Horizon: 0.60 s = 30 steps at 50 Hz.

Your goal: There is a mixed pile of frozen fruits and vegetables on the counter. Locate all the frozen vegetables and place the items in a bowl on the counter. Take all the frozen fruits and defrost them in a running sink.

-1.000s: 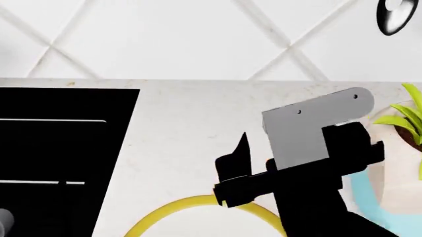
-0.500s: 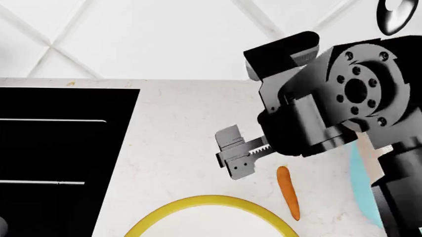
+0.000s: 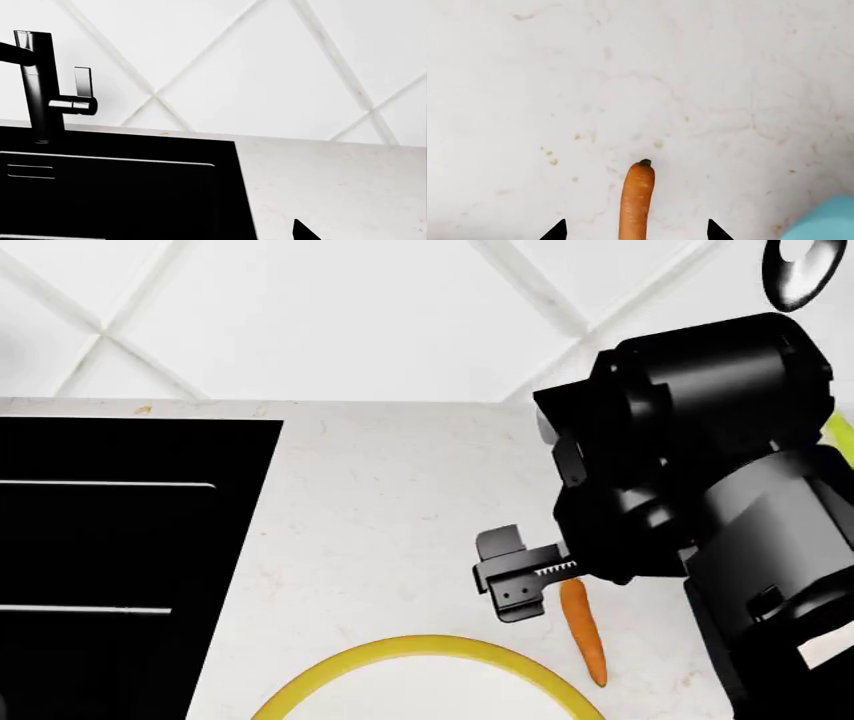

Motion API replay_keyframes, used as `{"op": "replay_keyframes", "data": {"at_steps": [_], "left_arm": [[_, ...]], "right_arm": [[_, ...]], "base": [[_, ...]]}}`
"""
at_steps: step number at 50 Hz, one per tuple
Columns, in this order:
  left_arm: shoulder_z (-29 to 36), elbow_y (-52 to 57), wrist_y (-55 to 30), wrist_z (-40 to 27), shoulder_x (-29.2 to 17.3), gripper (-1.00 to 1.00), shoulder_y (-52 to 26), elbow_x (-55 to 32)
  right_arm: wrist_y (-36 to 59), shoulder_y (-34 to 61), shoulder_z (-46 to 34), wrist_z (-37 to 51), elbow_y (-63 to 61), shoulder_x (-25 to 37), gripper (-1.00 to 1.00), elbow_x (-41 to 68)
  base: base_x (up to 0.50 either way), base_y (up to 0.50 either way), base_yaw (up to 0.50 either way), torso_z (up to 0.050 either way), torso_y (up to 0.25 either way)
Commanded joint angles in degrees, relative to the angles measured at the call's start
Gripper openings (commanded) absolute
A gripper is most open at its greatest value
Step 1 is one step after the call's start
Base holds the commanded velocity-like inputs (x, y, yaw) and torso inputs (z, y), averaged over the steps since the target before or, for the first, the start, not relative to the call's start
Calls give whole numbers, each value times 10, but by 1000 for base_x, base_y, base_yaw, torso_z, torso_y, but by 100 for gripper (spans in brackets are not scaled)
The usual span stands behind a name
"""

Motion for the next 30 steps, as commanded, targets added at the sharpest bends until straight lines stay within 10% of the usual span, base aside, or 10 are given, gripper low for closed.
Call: {"op": "replay_keyframes", "data": {"at_steps": [1, 30], "left_arm": [[14, -10, 4, -4, 1, 100, -6, 6], [18, -25, 24, -8, -4, 100, 4, 8]], "right_arm": [[-24, -22, -17, -14, 39, -9, 100, -7], [-92, -72, -26, -138, 173, -80, 100, -120]], "base": [[0, 0, 0, 0, 0], [0, 0, 0, 0, 0]]}}
